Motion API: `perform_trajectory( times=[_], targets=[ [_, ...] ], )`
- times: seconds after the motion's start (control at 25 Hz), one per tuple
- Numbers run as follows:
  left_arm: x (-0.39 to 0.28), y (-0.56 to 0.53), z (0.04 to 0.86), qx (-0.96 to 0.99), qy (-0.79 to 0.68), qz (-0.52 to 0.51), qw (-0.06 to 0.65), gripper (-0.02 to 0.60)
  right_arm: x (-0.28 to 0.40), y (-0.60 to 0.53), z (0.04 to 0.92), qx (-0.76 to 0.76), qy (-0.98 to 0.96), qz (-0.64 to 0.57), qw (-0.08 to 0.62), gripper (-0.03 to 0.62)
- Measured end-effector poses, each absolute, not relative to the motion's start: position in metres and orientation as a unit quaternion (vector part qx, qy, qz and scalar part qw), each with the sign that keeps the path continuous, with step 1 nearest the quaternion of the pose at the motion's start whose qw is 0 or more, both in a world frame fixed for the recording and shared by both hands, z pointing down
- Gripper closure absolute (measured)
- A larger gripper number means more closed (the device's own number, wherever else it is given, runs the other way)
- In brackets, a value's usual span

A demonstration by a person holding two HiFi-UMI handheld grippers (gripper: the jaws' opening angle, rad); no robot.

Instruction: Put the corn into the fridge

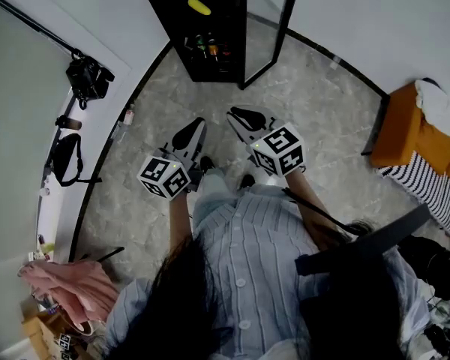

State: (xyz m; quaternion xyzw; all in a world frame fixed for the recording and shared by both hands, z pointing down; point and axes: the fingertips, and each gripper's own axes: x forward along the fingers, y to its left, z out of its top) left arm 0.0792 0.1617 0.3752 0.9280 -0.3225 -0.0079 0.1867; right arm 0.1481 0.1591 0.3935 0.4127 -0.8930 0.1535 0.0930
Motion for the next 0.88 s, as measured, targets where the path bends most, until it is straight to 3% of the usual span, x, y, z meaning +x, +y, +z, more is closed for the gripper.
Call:
perform_trajectory(
  times=[0.88],
  targets=[
    [0.087,0.166,0.385,0.932,-0.308,0.002,0.191,0.574,0.154,0.157,0.403,0.423,-0.886,0.166,0.093,0.539]
  ],
)
